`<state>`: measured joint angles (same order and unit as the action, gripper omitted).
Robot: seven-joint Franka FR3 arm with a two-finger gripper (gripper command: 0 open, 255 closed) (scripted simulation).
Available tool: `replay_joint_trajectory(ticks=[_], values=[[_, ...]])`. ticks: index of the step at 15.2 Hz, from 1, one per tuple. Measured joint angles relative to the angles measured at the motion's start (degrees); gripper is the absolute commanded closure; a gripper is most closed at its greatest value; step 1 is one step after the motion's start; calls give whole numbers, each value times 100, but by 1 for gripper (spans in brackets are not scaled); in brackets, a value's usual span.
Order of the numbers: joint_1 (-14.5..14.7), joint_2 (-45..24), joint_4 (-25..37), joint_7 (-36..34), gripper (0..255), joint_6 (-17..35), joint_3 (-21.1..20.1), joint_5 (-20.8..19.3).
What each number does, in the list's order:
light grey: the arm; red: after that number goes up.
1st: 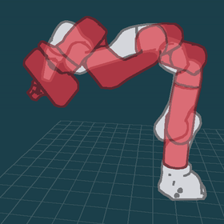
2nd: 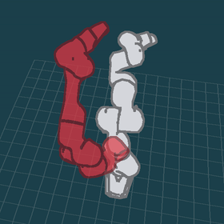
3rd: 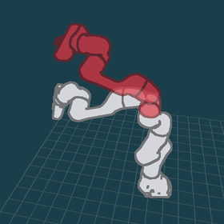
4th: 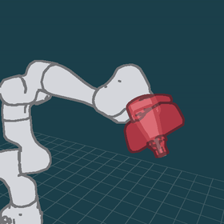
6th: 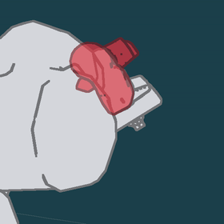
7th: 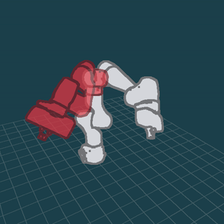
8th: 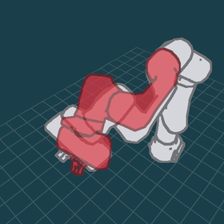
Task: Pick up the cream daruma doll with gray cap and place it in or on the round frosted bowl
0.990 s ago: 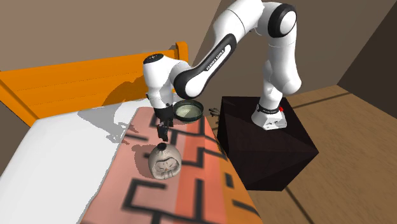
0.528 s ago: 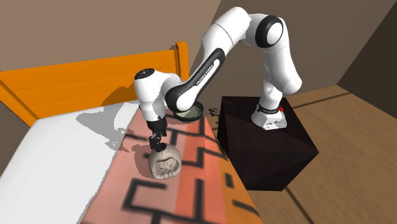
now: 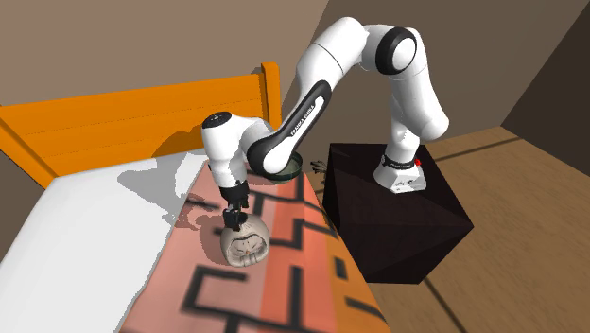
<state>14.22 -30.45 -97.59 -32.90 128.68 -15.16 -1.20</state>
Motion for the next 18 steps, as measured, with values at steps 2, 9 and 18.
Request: replay_joint_trajectory(ticks=[2, 9, 18], values=[[1, -2, 1, 0, 0, 1, 0, 0], [0, -1, -1, 0, 255, 2, 1, -1], [-17, 164, 58, -3, 255, -232, -24, 35]])
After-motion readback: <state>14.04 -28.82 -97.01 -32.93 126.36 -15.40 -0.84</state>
